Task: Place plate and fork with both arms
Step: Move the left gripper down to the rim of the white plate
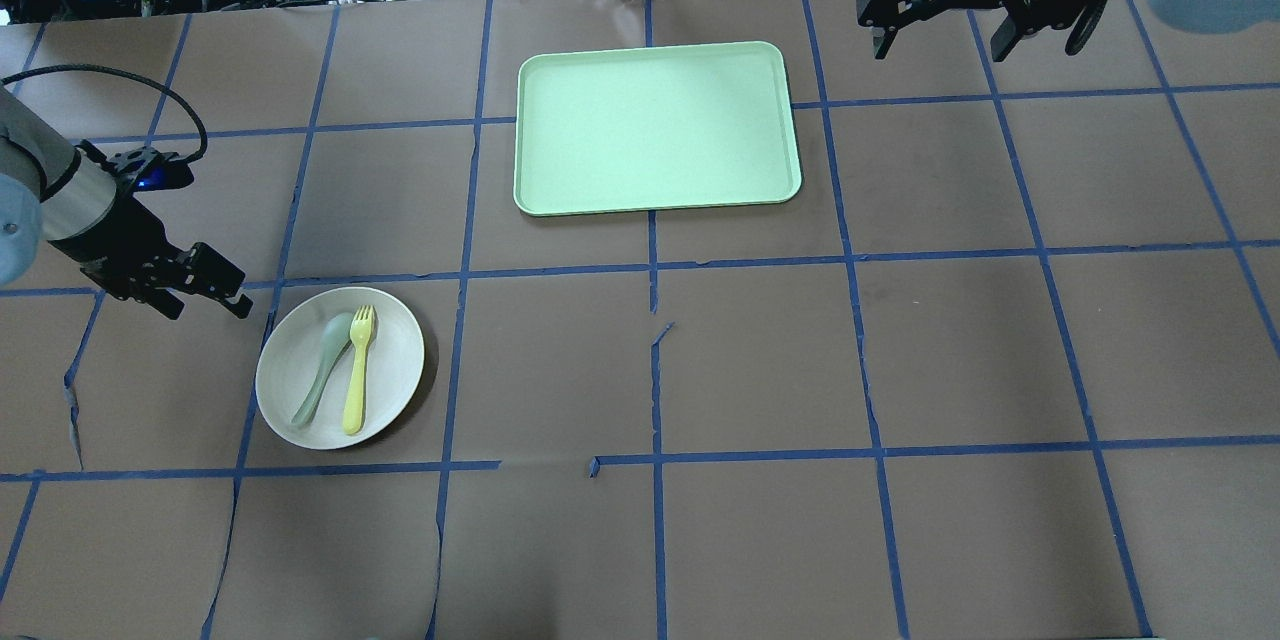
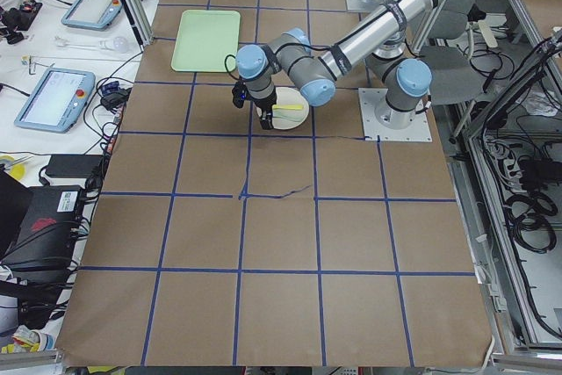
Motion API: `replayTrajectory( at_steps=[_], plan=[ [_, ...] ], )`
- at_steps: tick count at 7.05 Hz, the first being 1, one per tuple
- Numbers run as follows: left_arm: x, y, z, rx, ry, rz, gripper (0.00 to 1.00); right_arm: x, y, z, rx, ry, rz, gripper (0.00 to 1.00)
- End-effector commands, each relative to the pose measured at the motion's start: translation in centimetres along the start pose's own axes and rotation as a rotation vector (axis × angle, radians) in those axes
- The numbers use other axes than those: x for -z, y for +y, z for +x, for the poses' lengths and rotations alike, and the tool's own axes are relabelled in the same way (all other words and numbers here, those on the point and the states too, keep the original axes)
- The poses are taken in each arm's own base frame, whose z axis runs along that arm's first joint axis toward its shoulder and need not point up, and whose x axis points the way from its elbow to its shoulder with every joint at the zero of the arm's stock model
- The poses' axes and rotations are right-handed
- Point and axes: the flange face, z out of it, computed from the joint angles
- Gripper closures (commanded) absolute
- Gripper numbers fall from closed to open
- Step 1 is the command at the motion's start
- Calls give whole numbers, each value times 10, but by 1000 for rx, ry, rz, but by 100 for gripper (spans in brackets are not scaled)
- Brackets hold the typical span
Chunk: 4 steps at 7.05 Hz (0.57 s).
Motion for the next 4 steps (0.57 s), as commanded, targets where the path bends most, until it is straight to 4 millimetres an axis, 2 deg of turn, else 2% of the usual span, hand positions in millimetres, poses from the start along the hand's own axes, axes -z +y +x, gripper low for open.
replayTrajectory(
  at_steps=[1,4],
  plan=[
    [-48,-1,-7,-7,38,-45,0,0,1,0,0,0,-1,0],
    [-69,-7,-11,-25,71,-82,24,0,1,0,0,0,-1,0]
  ],
)
